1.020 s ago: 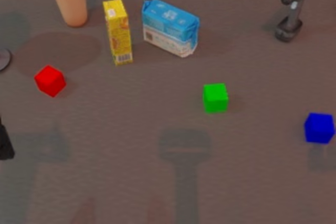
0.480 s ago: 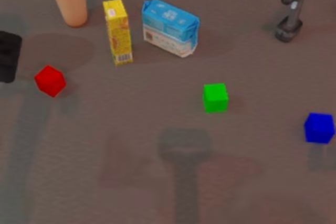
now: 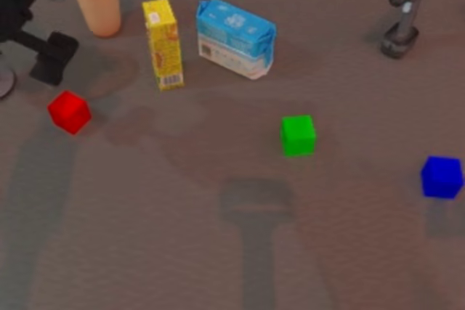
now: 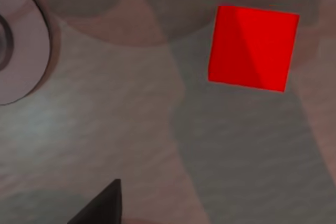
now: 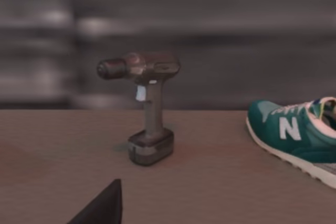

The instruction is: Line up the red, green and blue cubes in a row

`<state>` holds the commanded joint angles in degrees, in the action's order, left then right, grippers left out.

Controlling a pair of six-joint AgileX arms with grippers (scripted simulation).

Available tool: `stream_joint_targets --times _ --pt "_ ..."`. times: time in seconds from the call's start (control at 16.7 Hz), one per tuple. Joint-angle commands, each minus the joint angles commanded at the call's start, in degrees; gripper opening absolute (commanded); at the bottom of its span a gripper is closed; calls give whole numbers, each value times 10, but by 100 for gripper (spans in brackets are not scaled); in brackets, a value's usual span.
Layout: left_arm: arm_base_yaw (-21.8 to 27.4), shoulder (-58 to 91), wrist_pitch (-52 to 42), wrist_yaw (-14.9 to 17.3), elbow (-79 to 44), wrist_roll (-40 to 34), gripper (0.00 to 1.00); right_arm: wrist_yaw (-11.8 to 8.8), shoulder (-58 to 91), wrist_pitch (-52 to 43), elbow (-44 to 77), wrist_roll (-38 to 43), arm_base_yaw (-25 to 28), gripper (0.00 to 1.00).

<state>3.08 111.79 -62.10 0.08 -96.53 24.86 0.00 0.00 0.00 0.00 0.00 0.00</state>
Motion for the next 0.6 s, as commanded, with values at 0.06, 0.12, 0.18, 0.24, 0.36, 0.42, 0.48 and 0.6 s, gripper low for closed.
stream_joint_targets --times 0.06,0.12,0.18,0.24,0.36,0.42,0.48,0.6 --pt "1 44 -24 0 -40 10 100 0 0 0 0 0 0 100" --pt "2 84 -45 0 -78 19 100 0 0 0 0 0 0 100" --pt "3 121 -64 1 -112 27 100 0 0 0 0 0 0 100" --pt "4 152 -80 1 -142 34 100 0 0 0 0 0 0 100" --pt "5 197 -104 1 -186 45 100 0 0 0 0 0 0 100" --pt "6 211 -111 2 -200 48 100 0 0 0 0 0 0 100" --pt "6 219 -116 2 -209 50 100 0 0 0 0 0 0 100" --pt "6 221 -118 2 -213 51 100 0 0 0 0 0 0 100"
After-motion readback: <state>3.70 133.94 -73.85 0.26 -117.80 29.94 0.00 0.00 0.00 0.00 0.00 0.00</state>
